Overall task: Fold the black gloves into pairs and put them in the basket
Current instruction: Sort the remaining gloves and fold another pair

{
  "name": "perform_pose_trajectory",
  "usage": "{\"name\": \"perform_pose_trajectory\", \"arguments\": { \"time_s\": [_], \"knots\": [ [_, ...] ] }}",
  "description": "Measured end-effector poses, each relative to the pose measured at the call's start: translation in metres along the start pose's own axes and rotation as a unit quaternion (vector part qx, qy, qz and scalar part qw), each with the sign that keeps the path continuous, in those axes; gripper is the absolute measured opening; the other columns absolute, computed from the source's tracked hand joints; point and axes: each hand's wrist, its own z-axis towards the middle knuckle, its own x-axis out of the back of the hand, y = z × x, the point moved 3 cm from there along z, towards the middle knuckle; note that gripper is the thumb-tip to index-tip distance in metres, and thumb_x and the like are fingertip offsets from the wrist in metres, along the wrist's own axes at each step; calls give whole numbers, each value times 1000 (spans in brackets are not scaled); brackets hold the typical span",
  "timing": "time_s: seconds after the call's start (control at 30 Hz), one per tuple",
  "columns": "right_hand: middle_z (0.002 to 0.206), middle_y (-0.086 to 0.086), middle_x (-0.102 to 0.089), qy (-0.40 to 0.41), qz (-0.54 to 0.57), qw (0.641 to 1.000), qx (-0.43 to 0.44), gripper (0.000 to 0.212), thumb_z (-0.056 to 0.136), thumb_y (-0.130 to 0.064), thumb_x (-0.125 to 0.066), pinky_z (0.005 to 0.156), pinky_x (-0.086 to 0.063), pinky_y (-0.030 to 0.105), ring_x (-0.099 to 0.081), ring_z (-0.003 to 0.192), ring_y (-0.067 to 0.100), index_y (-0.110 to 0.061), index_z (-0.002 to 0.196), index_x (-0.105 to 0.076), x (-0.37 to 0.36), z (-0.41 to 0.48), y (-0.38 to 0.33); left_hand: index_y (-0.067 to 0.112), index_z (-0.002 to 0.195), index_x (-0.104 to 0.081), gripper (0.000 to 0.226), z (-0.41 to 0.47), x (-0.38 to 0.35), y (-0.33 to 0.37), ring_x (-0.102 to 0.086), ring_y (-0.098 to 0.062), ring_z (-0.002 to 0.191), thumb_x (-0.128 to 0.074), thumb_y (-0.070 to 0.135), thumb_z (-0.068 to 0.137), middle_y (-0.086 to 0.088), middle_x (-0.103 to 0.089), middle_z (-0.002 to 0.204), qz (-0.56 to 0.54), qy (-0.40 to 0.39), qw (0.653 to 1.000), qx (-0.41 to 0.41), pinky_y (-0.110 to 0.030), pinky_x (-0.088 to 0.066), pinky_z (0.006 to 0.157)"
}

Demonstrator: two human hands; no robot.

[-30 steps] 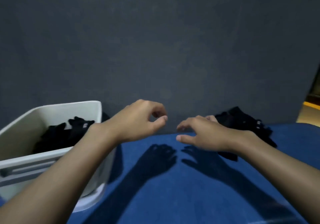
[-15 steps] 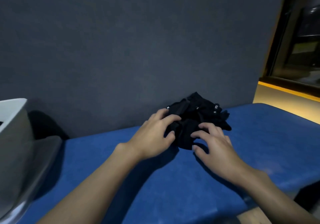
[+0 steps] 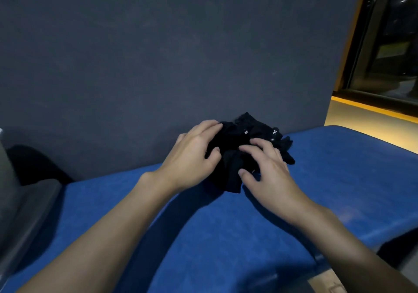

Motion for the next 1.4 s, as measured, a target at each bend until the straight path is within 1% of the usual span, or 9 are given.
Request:
{"name": "perform_pose_trajectory", "arguments": {
  "time_s": [0.23,0.33,0.53,0.8,1.0,1.1,1.2,1.3,1.4],
  "knots": [
    [157,-16,-10,17,72,997,33,48,92,-24,-61,117,-24,38,-21,140,5,-32,138,-48,-8,5,-25,20,148,-45,55,-24,40,-11,-37,-2,140,-46,27,93,14,-39,152,-22,50,998,-36,-43,-37,114],
    [157,-16,-20,16,88,993,81,42,92,-19,-61,116,-25,38,-23,138,6,-27,132,-55,-17,6,-40,20,148,-46,54,-43,59,-22,-38,0,139,-47,25,94,17,-40,152,-16,49,998,-40,-40,-36,115],
    [143,-17,-39,-17,56,984,167,42,89,-16,-56,109,-31,37,-30,131,6,-20,131,-58,-48,-6,-72,19,146,-49,54,-92,84,-51,-38,6,137,-48,21,92,18,-42,151,-11,40,999,1,-14,-29,112],
    [147,-15,-35,-123,-16,966,228,44,90,-24,-54,105,-19,23,-23,133,3,-23,135,-56,-76,-37,-84,16,133,-63,39,-147,83,-84,-48,5,127,-55,15,94,19,-55,135,-18,22,998,57,-14,-35,107],
    [101,-21,-59,-111,34,964,239,15,87,-21,-55,85,-35,26,-47,98,1,-24,90,-70,-81,-45,-94,22,99,-71,16,-173,85,-95,-61,-4,112,-63,11,92,17,-67,110,-75,18,992,103,-24,-46,99],
    [95,-19,-56,-73,61,971,219,10,86,-17,-60,86,-42,33,-50,94,7,-24,91,-64,-80,-40,-95,31,108,-65,18,-177,85,-99,-57,1,114,-60,19,95,23,-65,112,-81,22,987,140,-23,-44,99],
    [107,-20,-52,-87,72,976,188,16,86,-15,-66,95,-41,34,-48,106,6,-28,92,-58,-85,-39,-93,31,117,-64,21,-178,79,-104,-55,4,113,-60,29,96,24,-63,117,-77,8,983,165,-19,-42,98],
    [117,-22,-50,-117,46,980,154,27,90,-20,-64,102,-37,31,-44,113,2,-31,113,-56,-89,-41,-90,29,119,-65,25,-178,72,-106,-56,3,109,-65,32,94,19,-62,116,-77,-17,981,175,-15,-44,90],
    [121,-23,-52,-135,34,984,114,42,92,-26,-62,105,-37,30,-45,117,3,-32,132,-49,-90,-39,-87,28,106,-70,15,-180,67,-107,-60,-1,105,-69,29,91,16,-65,110,-80,-35,982,166,-18,-45,88]
  ]
}}
